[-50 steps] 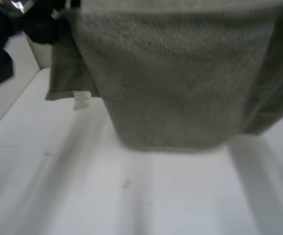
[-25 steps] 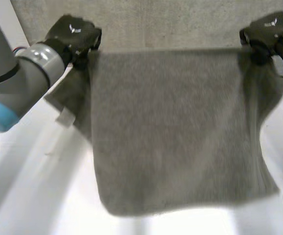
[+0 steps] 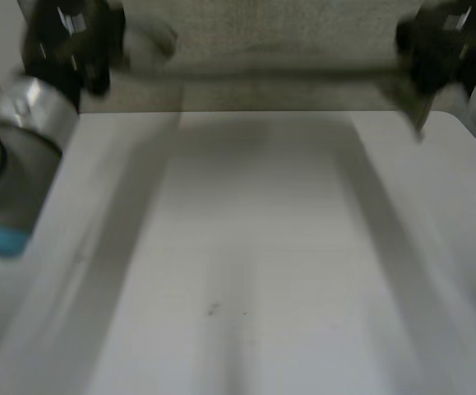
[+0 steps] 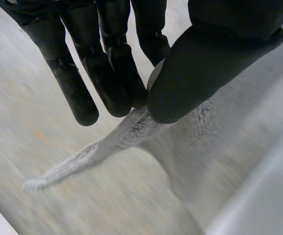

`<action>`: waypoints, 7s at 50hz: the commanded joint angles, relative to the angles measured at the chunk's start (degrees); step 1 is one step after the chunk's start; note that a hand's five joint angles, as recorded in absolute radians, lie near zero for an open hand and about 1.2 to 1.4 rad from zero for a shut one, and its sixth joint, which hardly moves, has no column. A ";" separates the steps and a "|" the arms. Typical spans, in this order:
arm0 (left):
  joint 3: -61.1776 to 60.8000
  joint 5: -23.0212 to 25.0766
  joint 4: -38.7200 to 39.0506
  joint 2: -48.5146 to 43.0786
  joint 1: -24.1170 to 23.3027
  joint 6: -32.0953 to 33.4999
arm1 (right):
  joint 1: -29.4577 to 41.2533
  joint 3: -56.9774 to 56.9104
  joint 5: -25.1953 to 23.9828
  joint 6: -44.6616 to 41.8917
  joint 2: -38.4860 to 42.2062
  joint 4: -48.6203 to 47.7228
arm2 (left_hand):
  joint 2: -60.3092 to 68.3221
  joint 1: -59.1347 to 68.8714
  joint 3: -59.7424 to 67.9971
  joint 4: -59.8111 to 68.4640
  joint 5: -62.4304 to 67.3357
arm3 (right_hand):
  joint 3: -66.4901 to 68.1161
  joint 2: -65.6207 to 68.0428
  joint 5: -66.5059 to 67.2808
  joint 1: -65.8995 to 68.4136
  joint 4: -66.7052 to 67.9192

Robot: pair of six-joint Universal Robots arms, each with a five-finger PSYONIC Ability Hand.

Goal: Fold the towel.

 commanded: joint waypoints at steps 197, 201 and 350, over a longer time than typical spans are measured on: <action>8.11 -1.76 7.00 -37.30 1.83 22.07 | -4.48 -3.34 -12.22 -25.06 36.85 -18.54 | 10.19 10.90 10.26 10.14 10.53 | -6.86 -7.23 -9.15 -8.12 41.64; 8.72 -1.85 6.91 -37.57 1.83 22.34 | -4.57 -4.21 -12.31 -24.88 37.02 -18.45 | 10.19 10.90 10.26 10.14 10.53 | -41.39 -41.75 -43.67 -42.65 7.12; -34.51 16.52 -2.76 1.90 21.95 0.71 | -27.06 24.52 -3.96 -15.82 15.58 -16.17 | -23.26 -22.55 -23.19 -23.31 -22.92 | 4.52 4.15 2.23 3.25 53.02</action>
